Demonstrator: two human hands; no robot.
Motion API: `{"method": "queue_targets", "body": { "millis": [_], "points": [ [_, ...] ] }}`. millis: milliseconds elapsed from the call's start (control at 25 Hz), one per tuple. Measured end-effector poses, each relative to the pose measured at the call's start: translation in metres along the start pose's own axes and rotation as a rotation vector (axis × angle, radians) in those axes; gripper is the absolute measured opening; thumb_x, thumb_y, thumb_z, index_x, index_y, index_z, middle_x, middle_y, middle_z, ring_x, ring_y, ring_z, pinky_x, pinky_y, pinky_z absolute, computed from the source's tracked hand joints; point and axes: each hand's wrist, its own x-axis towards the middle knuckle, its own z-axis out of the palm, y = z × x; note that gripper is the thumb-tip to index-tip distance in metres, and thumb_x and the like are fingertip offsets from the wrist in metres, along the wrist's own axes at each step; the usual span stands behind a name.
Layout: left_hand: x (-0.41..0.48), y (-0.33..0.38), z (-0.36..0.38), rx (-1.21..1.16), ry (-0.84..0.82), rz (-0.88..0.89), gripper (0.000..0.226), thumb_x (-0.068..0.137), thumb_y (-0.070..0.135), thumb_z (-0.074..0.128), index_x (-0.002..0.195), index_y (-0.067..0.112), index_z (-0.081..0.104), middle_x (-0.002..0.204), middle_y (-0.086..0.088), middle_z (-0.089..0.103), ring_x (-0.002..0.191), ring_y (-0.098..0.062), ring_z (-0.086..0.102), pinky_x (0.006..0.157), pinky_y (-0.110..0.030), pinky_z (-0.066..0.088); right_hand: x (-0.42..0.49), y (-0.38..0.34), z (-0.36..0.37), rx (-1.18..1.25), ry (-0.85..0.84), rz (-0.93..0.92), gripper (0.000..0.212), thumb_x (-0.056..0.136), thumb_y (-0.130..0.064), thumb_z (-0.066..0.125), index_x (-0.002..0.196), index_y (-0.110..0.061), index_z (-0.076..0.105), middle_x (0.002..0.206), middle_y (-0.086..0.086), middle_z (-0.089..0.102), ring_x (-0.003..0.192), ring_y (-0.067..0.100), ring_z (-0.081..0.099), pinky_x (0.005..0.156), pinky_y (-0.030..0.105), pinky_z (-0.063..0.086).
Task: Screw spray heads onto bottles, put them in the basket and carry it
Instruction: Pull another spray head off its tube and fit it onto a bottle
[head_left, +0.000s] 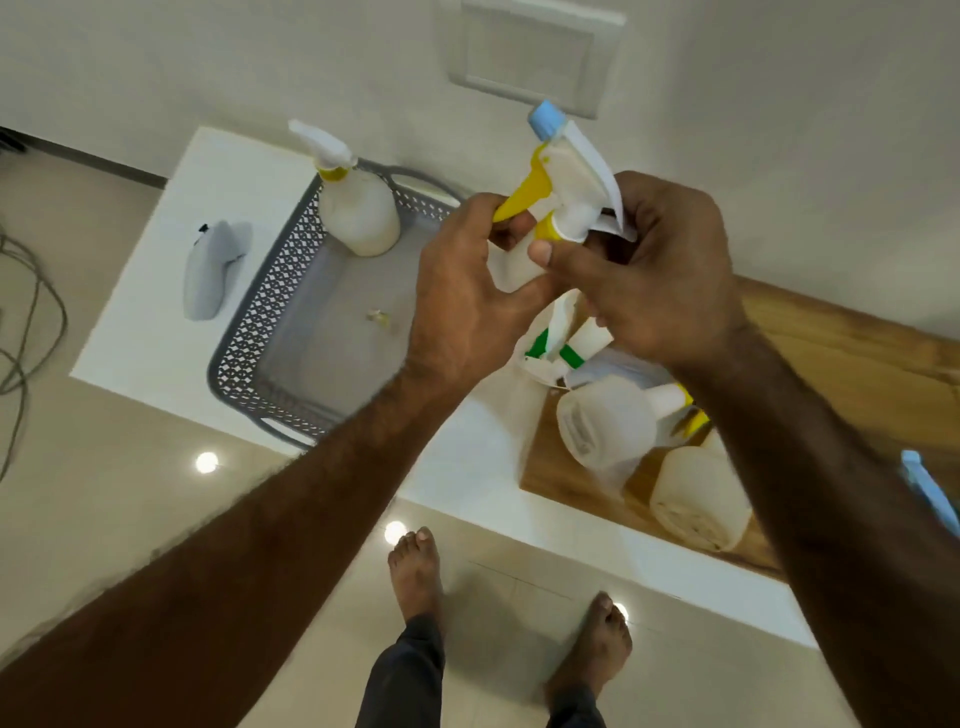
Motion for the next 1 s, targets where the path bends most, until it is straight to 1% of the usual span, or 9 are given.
{"method": "queue_targets", "body": {
  "millis": [80, 200, 360, 480, 600, 680, 760, 880, 1000],
  "points": [
    [0.006, -0.023, -0.019, 0.009, 0.055, -0.015, 0.045, 0.079, 0.035, 0.088, 0.105, 0.005, 0.066, 0.097, -0.007, 0.070, 0.093, -0.025, 0.066, 0.084, -0.044, 0.056, 0.012, -0.007, 0.031, 0.040, -0.040, 0.006, 0.023, 0.081, -0.032, 0.080, 0.096, -0.017, 0.072, 0.064, -0.006, 0.063, 0.057, 0.018, 0.063, 0.056, 0.038, 0.054],
    [0.012, -0.053, -0.041, 0.012, 0.074, -0.051, 0.050, 0.081, 0.036, 0.086, 0.116, 0.007, 0.064, 0.107, -0.006, 0.071, 0.102, -0.027, 0.068, 0.087, -0.049, 0.056, 0.039, -0.013, 0.056, -0.027, -0.194, -0.060, 0.023, 0.078, -0.024, 0.079, 0.098, -0.015, 0.072, 0.070, -0.002, 0.066, 0.062, 0.020, 0.065, 0.063, 0.044, 0.058],
    [0.014, -0.095, -0.069, -0.055, -0.098, -0.075, 0.055, 0.081, 0.026, 0.080, 0.130, 0.008, 0.061, 0.122, -0.007, 0.071, 0.115, -0.026, 0.068, 0.097, -0.053, 0.055, 0.080, -0.022, 0.077, -0.175, -0.531, -0.031, 0.034, 0.074, 0.002, 0.078, 0.105, -0.013, 0.077, 0.076, -0.011, 0.070, 0.061, 0.001, 0.063, 0.065, 0.031, 0.056],
    [0.014, -0.126, -0.072, 0.072, -0.218, -0.141, 0.057, 0.082, 0.032, 0.074, 0.132, 0.008, 0.060, 0.126, -0.010, 0.068, 0.119, -0.026, 0.065, 0.101, -0.052, 0.053, 0.101, -0.022, 0.093, -0.177, -0.688, 0.022, 0.039, 0.073, 0.008, 0.080, 0.108, -0.009, 0.075, 0.081, -0.001, 0.071, 0.070, 0.010, 0.065, 0.067, 0.030, 0.055],
    [0.018, -0.134, -0.063, 0.150, -0.133, -0.286, 0.059, 0.081, 0.039, 0.081, 0.124, 0.006, 0.059, 0.118, -0.014, 0.067, 0.111, -0.031, 0.066, 0.094, -0.047, 0.056, 0.106, -0.008, 0.108, -0.159, -0.617, 0.061, 0.059, 0.074, 0.010, 0.073, 0.126, -0.015, 0.063, 0.090, 0.011, 0.069, 0.070, 0.021, 0.062, 0.066, 0.035, 0.055],
    [0.022, -0.131, -0.052, 0.235, -0.007, -0.192, 0.050, 0.081, 0.034, 0.083, 0.117, 0.005, 0.062, 0.108, -0.015, 0.069, 0.102, -0.035, 0.067, 0.084, -0.044, 0.058, 0.096, 0.001, 0.115, -0.122, -0.471, 0.135, 0.067, 0.072, 0.000, 0.070, 0.132, -0.023, 0.053, 0.101, 0.008, 0.068, 0.074, 0.020, 0.062, 0.070, 0.036, 0.056],
    [0.027, -0.127, -0.037, 0.349, 0.082, -0.111, 0.043, 0.082, 0.037, 0.081, 0.108, 0.008, 0.063, 0.097, -0.010, 0.069, 0.091, -0.032, 0.066, 0.071, -0.038, 0.054, 0.080, 0.014, 0.119, -0.082, -0.395, 0.186, 0.059, 0.065, -0.013, 0.068, 0.122, -0.028, 0.057, 0.103, 0.002, 0.066, 0.082, 0.018, 0.062, 0.076, 0.034, 0.053],
    [0.034, -0.126, -0.014, 0.394, 0.129, -0.248, 0.047, 0.085, 0.048, 0.074, 0.112, 0.013, 0.057, 0.101, -0.008, 0.065, 0.098, -0.030, 0.062, 0.071, -0.033, 0.041, 0.060, 0.031, 0.135, -0.104, -0.354, 0.227, 0.026, 0.076, -0.023, 0.061, 0.101, -0.031, 0.061, 0.097, -0.002, 0.068, 0.094, 0.020, 0.069, 0.085, 0.034, 0.056],
    [0.040, -0.134, -0.003, 0.377, 0.174, -0.263, 0.050, 0.084, 0.047, 0.069, 0.117, 0.011, 0.055, 0.108, -0.009, 0.064, 0.104, -0.033, 0.058, 0.076, -0.036, 0.038, 0.060, 0.044, 0.144, -0.108, -0.204, 0.236, 0.046, 0.079, -0.038, 0.048, 0.118, -0.020, 0.064, 0.111, 0.006, 0.070, 0.105, 0.029, 0.070, 0.095, 0.047, 0.058]
  ]
}}
